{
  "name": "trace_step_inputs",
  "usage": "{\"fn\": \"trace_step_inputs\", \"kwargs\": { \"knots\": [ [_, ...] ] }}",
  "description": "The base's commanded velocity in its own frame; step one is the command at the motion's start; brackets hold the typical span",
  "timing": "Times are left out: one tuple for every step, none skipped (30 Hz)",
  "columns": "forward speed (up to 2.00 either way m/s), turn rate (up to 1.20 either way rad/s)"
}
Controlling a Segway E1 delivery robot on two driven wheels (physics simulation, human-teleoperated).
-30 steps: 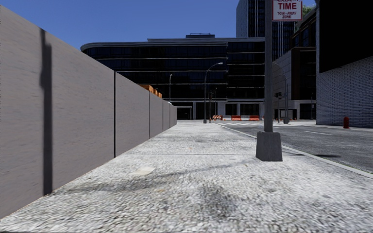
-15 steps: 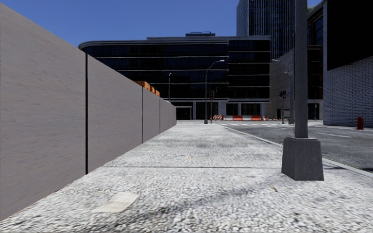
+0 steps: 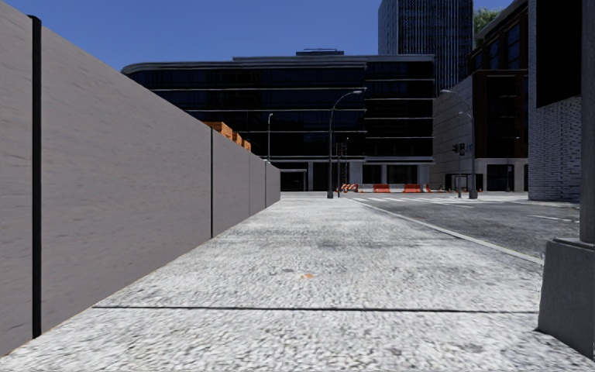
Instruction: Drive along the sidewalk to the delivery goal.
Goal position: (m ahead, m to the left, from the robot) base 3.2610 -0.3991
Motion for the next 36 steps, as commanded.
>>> {"fn": "trace_step_inputs", "kwargs": {
  "knots": [
    [1.97, 0.0],
    [1.97, 0.0],
    [1.97, 0.0],
    [1.97, 0.0],
    [1.97, 0.0],
    [1.97, 0.0],
    [1.97, 0.0],
    [1.97, 0.0],
    [1.97, 0.0],
    [1.97, 0.0],
    [1.97, 0.0],
    [1.97, 0.0],
    [1.97, 0.0],
    [1.97, 0.0],
    [1.97, 0.0],
    [1.97, 0.0],
    [1.97, 0.0],
    [1.97, 0.0],
    [1.97, 0.0],
    [1.97, 0.0],
    [1.97, 0.0],
    [1.97, 0.0],
    [1.97, 0.0],
    [1.97, 0.0],
    [1.97, 0.0],
    [1.97, 0.0],
    [1.97, 0.0],
    [1.97, 0.0],
    [1.97, 0.0],
    [1.97, 0.0],
    [1.97, 0.0],
    [1.97, 0.0],
    [1.97, 0.0],
    [1.97, 0.0],
    [1.97, 0.0],
    [1.97, 0.0]
  ]
}}
